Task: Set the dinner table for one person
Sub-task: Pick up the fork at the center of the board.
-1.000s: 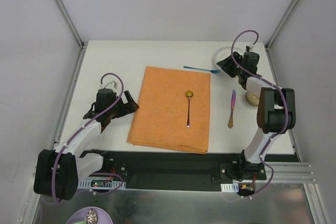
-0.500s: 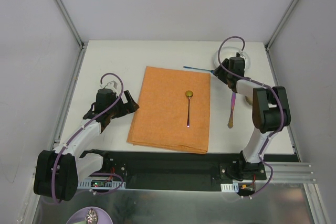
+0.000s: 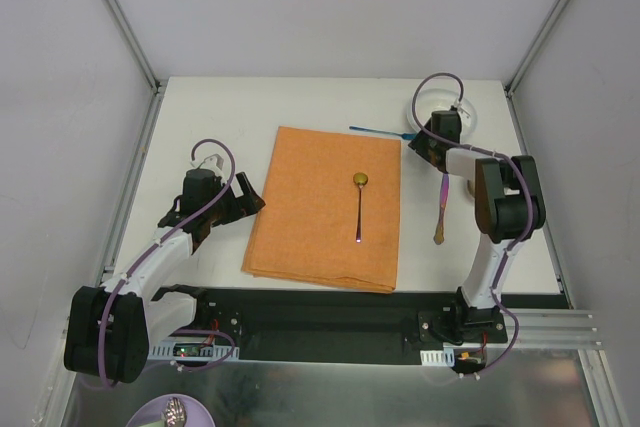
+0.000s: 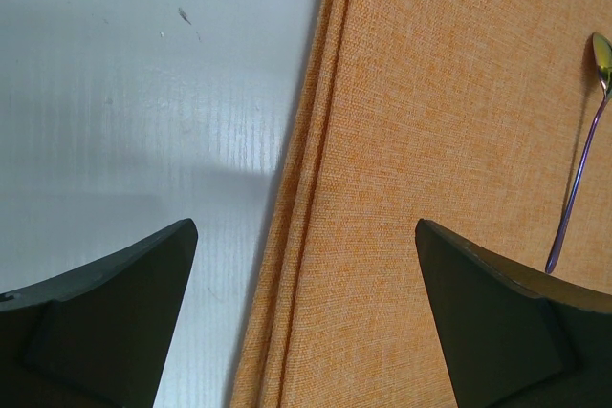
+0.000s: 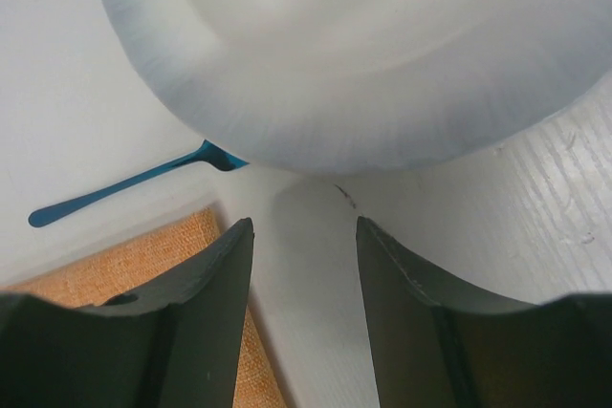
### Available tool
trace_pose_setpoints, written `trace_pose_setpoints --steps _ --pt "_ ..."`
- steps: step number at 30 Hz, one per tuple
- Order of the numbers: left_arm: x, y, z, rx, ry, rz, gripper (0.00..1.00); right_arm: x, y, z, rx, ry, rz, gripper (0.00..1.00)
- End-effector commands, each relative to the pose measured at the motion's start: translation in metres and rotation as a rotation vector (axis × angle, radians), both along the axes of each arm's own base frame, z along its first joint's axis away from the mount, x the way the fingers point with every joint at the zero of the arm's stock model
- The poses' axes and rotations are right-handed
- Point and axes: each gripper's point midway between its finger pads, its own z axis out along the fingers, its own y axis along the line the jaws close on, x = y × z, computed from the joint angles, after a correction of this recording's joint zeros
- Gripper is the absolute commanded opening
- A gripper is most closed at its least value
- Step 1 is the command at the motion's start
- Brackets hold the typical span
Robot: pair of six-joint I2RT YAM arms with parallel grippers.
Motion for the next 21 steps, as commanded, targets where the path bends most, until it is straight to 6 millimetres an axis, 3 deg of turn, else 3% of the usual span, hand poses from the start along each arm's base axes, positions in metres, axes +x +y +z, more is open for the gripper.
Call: trace_pose_setpoints --steps 1,21 --pt "-0.001 -0.002 0.001 0.013 -0.016 -0.022 0.99 0.017 0.000 0.009 -0.001 -0.024 -0.028 0.50" --pt "-0.001 -0.001 -0.001 0.018 -0.008 -0.019 0.99 0.046 0.005 0.006 0.010 -0.004 -0.036 0.50"
